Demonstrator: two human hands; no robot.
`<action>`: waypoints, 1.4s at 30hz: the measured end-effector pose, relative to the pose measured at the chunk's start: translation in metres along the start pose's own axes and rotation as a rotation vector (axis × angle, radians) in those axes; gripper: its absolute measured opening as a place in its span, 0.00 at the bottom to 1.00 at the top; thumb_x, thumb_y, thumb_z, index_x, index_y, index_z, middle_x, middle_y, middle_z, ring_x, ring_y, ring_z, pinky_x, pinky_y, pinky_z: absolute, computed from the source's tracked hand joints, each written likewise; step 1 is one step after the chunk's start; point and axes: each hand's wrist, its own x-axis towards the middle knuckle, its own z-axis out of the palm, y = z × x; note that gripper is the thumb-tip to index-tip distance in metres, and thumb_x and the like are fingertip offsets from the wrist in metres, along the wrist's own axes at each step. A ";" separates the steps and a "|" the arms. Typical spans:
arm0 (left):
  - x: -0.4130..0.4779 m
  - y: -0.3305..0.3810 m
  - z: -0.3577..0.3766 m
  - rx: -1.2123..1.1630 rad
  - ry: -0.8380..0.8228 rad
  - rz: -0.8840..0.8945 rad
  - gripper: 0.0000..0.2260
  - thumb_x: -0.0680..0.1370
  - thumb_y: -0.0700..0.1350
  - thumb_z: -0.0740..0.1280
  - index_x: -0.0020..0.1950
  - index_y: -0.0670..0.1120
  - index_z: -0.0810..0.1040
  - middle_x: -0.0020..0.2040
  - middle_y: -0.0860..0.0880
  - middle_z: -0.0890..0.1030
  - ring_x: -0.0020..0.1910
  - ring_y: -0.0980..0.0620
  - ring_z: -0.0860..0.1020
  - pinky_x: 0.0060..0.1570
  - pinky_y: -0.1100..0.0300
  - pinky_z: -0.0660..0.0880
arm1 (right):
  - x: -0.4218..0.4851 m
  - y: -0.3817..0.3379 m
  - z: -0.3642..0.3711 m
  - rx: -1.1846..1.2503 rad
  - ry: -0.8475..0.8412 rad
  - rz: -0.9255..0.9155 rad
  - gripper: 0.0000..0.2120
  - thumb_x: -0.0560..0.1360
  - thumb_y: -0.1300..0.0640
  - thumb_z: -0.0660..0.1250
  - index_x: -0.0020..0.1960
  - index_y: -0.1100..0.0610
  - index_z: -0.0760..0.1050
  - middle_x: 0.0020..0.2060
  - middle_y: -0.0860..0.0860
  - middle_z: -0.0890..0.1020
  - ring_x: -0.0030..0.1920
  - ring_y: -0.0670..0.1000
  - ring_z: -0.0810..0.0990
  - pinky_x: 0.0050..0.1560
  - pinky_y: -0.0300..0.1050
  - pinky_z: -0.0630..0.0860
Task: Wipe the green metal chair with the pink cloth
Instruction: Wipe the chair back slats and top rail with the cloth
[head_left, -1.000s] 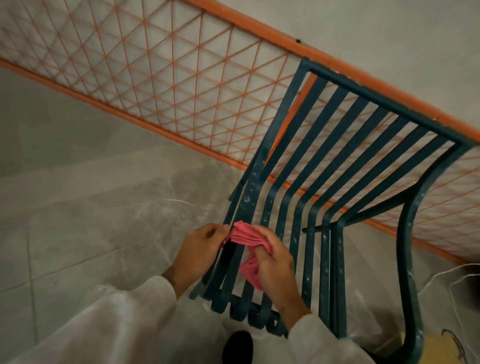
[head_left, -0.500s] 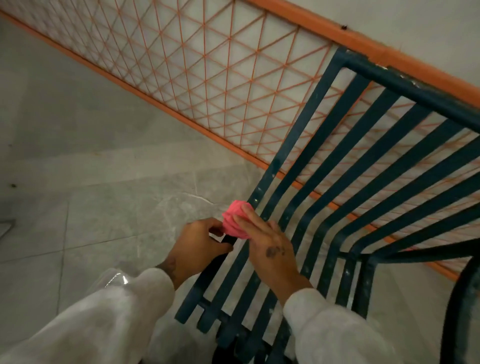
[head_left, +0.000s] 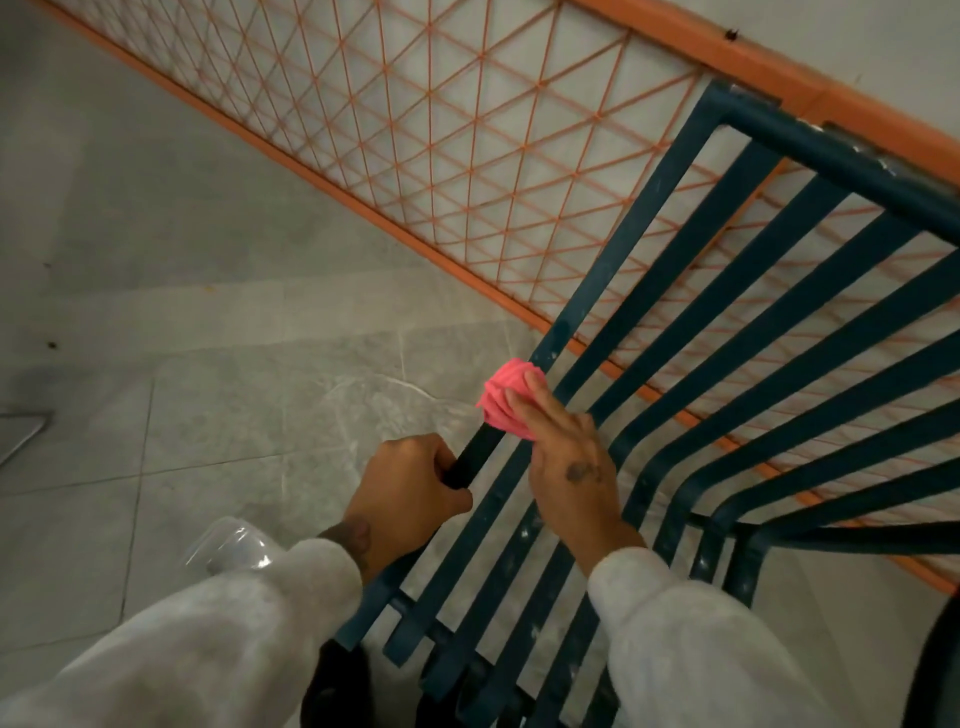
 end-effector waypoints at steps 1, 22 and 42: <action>0.002 0.002 -0.001 0.020 -0.009 -0.005 0.10 0.69 0.48 0.76 0.46 0.49 0.79 0.40 0.53 0.81 0.38 0.57 0.78 0.39 0.63 0.77 | -0.002 -0.006 0.001 0.007 -0.005 0.047 0.34 0.69 0.73 0.72 0.71 0.52 0.73 0.74 0.42 0.62 0.71 0.58 0.72 0.63 0.49 0.74; 0.032 0.020 -0.006 0.019 -0.046 0.005 0.10 0.69 0.46 0.76 0.46 0.44 0.81 0.39 0.51 0.82 0.37 0.55 0.80 0.38 0.68 0.73 | -0.018 0.002 0.003 0.015 -0.158 0.003 0.44 0.71 0.72 0.65 0.77 0.39 0.58 0.79 0.38 0.55 0.58 0.50 0.76 0.55 0.37 0.71; 0.068 0.041 -0.008 -0.015 -0.127 -0.090 0.12 0.69 0.49 0.77 0.46 0.45 0.81 0.44 0.48 0.82 0.43 0.51 0.80 0.44 0.59 0.79 | 0.078 0.061 -0.044 -0.144 -0.174 0.006 0.43 0.71 0.75 0.59 0.75 0.38 0.59 0.79 0.36 0.46 0.74 0.53 0.64 0.68 0.50 0.68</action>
